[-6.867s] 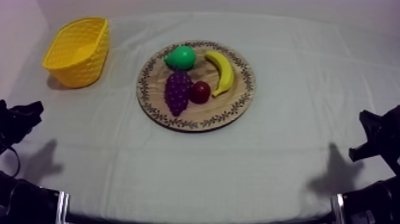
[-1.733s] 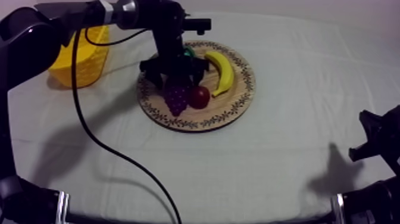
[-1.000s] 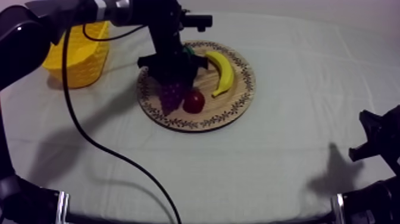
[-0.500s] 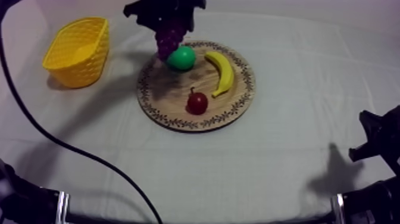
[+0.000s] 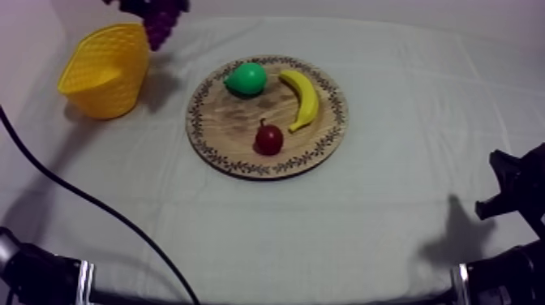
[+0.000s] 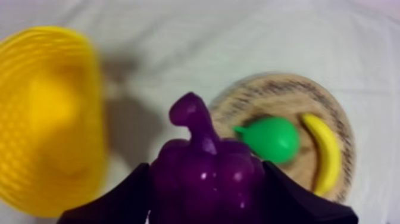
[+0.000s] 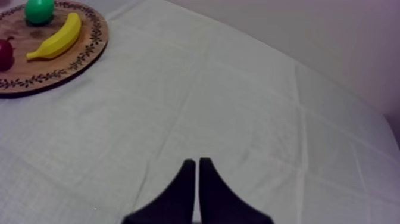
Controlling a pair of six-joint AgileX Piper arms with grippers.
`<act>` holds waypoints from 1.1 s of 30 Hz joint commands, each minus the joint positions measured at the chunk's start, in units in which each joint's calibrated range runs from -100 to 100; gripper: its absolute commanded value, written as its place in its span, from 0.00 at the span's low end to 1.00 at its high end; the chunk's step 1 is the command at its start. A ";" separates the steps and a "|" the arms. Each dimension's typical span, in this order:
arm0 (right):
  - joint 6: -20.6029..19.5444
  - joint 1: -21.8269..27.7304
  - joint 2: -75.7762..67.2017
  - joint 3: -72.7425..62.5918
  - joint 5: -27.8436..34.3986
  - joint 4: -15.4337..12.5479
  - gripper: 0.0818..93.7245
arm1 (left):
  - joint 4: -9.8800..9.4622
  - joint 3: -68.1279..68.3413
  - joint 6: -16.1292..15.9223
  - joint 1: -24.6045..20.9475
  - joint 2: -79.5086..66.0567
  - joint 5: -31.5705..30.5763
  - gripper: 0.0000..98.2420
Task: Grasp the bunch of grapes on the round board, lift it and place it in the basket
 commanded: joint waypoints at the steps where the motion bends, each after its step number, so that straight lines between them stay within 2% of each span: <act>1: 0.07 -0.01 0.00 0.00 -0.01 -0.01 0.00 | -0.05 -0.09 -0.90 -5.04 -0.09 0.40 0.52; 8: 0.07 -0.01 0.00 0.00 -0.01 -0.01 0.00 | -0.39 -2.00 -4.08 -11.84 1.37 1.09 0.52; 15: 0.07 -0.01 0.00 0.00 -0.01 -0.01 0.00 | -0.77 -4.32 -5.97 -15.53 3.56 1.84 0.52; 24: 0.07 -0.01 0.00 0.00 -0.01 -0.01 0.00 | -0.72 -5.59 -6.22 -16.11 7.95 1.96 0.52; 33: 0.07 -0.01 0.00 0.00 -0.01 -0.01 0.00 | 0.22 -6.78 -6.18 -15.72 13.41 1.06 0.52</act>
